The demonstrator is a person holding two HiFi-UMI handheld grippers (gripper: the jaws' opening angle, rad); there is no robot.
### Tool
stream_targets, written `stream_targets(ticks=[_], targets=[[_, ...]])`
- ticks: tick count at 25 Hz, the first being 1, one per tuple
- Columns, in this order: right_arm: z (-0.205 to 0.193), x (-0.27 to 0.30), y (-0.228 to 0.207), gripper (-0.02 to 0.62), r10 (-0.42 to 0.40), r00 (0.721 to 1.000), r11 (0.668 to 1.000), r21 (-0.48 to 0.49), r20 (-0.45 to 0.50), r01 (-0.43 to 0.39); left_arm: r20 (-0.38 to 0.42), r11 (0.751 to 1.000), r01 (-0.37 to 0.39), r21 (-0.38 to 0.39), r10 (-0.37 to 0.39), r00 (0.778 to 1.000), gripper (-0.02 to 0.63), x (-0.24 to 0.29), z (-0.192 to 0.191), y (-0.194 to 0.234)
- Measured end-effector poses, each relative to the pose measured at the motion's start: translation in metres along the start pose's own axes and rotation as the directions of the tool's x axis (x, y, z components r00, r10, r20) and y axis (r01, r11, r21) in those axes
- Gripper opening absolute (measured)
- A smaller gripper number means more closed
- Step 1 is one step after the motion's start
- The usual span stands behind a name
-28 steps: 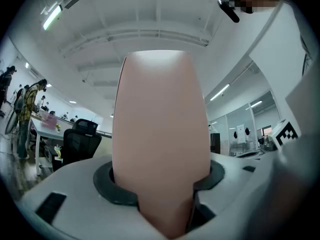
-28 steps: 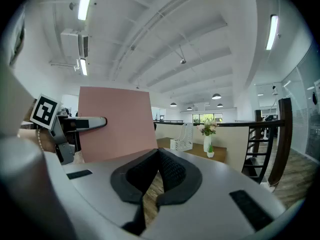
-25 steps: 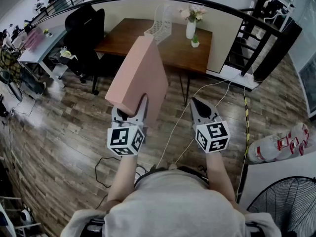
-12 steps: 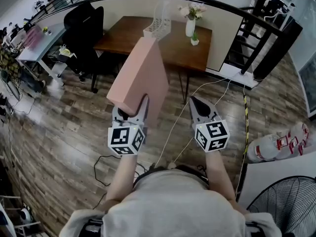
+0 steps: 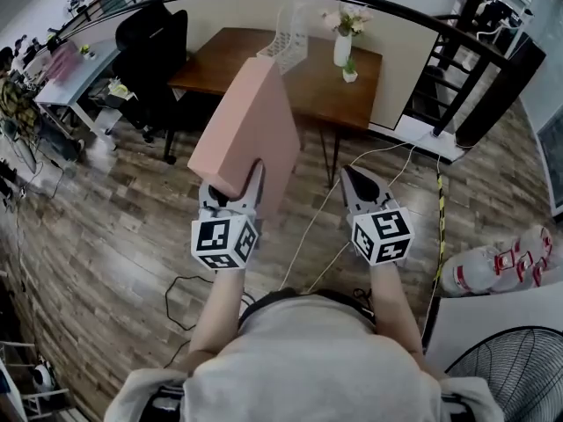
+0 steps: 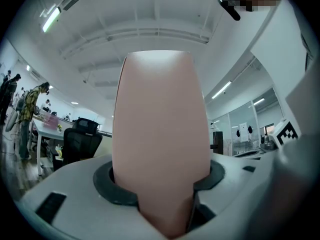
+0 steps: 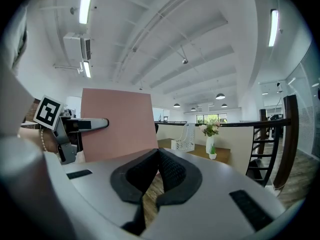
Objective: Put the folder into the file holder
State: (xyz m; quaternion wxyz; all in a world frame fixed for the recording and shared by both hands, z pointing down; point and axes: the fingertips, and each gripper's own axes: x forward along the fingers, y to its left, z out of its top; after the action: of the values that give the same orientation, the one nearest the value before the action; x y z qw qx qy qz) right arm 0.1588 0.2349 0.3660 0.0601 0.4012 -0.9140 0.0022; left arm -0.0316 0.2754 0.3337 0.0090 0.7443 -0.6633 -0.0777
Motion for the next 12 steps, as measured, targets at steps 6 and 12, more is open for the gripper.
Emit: stream_targets(ticks=[6, 12], targets=[[-0.012, -0.002, -0.012, 0.009, 0.023, 1.000, 0.999, 0.024, 0.006, -0.023, 0.006, 1.000, -0.012, -0.003, 0.012, 1.000, 0.290, 0.010, -0.007, -0.012], [-0.022, 0.003, -0.023, 0.009, 0.021, 1.000, 0.997, 0.074, 0.006, -0.022, -0.002, 1.000, -0.019, -0.011, 0.019, 1.000, 0.290, 0.021, -0.010, -0.011]])
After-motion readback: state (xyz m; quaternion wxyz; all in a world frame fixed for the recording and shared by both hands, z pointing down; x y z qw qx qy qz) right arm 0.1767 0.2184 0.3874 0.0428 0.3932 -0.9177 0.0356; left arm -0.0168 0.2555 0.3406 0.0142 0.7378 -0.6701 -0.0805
